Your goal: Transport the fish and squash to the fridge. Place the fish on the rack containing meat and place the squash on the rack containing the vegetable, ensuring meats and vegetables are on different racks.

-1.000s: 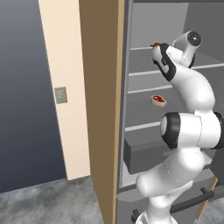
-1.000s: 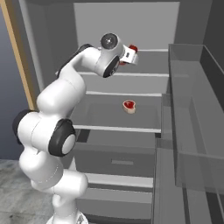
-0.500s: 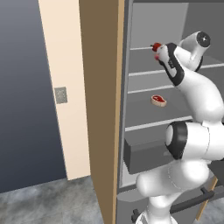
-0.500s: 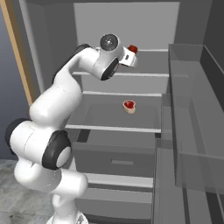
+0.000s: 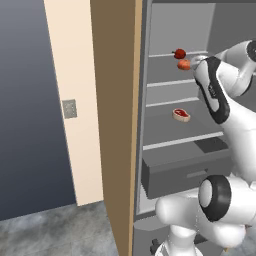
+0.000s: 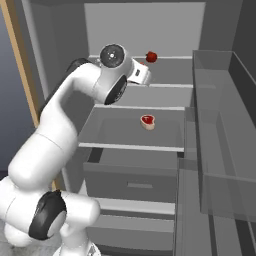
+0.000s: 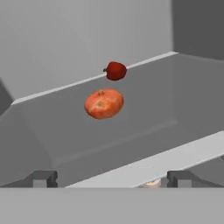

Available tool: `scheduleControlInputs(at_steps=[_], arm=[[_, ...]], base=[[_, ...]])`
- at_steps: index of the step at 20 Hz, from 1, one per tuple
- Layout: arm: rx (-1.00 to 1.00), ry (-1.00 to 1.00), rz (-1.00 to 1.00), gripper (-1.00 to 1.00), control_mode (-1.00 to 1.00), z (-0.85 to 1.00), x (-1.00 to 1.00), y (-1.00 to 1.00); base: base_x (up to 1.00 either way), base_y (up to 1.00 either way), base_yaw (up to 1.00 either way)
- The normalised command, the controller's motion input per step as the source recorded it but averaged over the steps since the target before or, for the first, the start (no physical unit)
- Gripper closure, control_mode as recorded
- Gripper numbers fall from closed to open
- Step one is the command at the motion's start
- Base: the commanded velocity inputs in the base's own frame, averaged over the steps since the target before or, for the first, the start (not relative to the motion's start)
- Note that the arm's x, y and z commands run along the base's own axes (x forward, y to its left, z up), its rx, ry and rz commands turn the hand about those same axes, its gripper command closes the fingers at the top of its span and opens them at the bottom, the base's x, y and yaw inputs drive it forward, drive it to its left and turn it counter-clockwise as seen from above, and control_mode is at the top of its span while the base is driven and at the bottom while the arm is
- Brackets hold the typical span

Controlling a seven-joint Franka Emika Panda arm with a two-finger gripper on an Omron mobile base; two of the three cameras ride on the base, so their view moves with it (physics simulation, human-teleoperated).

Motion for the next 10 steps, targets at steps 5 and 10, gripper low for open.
scheduleControlInputs(at_steps=[5, 10], arm=[[0.0, -0.02, 0.0, -1.0, -1.0, 0.03, -0.98, 0.44], [0.0, 0.04, 0.0, -1.0, -1.0, 0.12, -0.99, 0.33]], base=[[0.0, 0.0, 0.0], [0.0, 0.0, 0.0]])
